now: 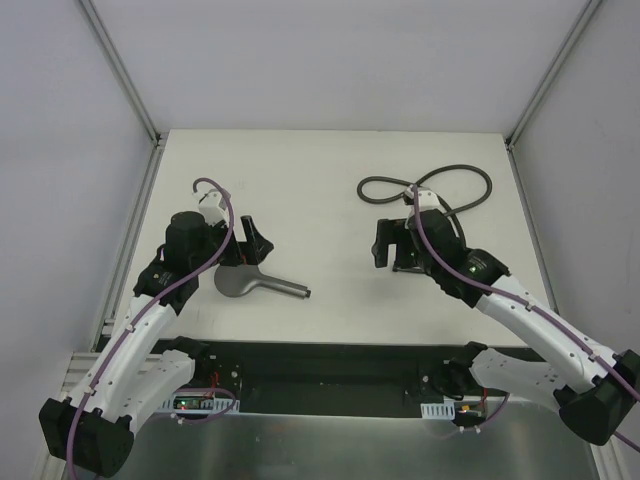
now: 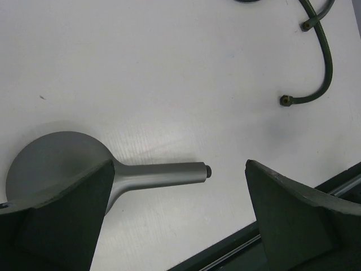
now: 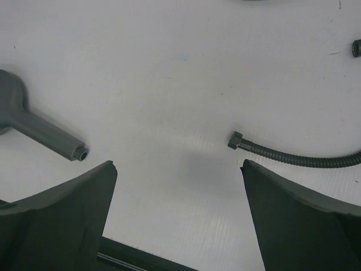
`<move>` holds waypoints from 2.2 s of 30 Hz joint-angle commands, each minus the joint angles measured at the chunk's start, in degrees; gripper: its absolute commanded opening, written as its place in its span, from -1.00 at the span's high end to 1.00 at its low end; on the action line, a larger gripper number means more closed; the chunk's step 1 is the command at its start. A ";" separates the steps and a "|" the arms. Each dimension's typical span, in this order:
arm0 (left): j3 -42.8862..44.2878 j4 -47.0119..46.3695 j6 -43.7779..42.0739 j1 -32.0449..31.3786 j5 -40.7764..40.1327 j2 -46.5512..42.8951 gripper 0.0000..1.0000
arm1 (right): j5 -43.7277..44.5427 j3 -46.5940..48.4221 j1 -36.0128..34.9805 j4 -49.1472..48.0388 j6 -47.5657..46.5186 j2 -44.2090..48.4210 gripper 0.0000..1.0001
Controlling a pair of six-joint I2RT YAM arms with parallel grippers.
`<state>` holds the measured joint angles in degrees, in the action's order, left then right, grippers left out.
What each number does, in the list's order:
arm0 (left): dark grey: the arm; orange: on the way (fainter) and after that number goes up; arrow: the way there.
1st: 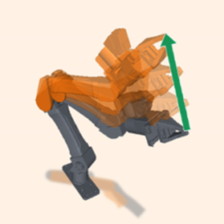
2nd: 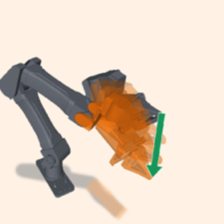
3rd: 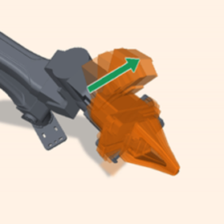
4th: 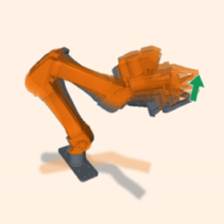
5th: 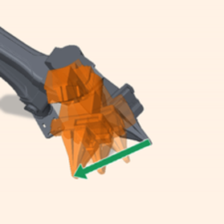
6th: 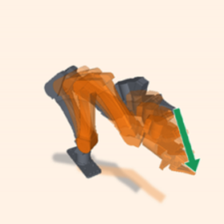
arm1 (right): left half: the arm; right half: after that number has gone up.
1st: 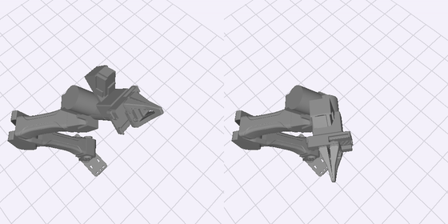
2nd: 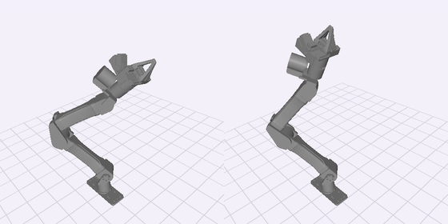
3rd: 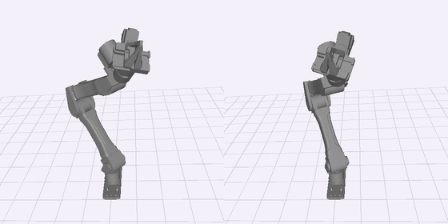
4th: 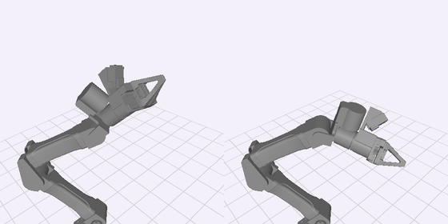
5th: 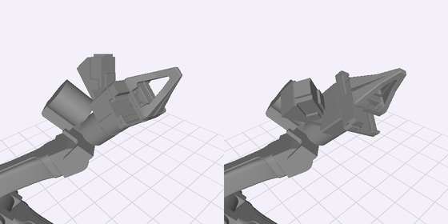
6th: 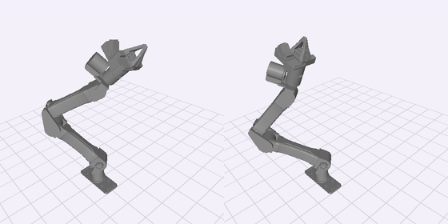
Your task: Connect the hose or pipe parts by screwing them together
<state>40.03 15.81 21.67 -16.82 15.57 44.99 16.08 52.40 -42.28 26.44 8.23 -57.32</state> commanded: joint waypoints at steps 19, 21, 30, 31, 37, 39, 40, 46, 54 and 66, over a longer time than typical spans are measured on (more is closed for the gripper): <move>5.50 7.21 1.53 0.03 -6.52 5.46 -0.98 | 24.00 21.92 16.51 1.60 -9.72 -16.29 -0.86; 5.23 7.21 1.62 0.03 -6.52 5.02 -0.98 | 20.52 24.49 21.08 1.42 -9.72 -22.44 -0.79; 5.32 7.21 1.80 0.03 -5.82 3.00 -0.98 | 3.98 40.05 36.65 11.79 6.96 -45.04 -0.29; 5.41 7.21 1.88 0.12 -5.82 3.08 -0.98 | 3.53 41.19 37.27 12.49 8.54 -46.64 -0.22; 5.58 7.21 1.80 0.12 -4.94 3.88 -0.98 | 1.24 45.24 39.73 17.42 16.72 -55.09 -0.12; 5.59 7.21 1.80 0.03 -5.02 3.61 -0.98 | 0.63 45.42 40.08 17.77 18.57 -56.93 -0.11; 5.58 7.30 1.80 0.03 -5.37 3.44 -0.98 | 0.80 45.25 40.08 17.77 19.10 -57.29 -0.10; 5.50 6.95 1.79 0.03 -5.47 3.43 -0.98 | 1.15 44.72 40.26 17.51 20.95 -59.66 -0.09; 5.50 6.95 1.62 0.03 -4.85 3.87 -0.98 | 1.41 43.67 40.35 15.49 21.65 -61.68 -0.07; 5.58 6.86 1.36 0.03 -4.50 4.14 -0.98 | 0.54 40.59 40.70 12.50 23.94 -62.65 -0.01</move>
<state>43.38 23.27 23.16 -16.82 10.02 49.04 16.99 93.73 -1.98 39.59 29.67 -120.27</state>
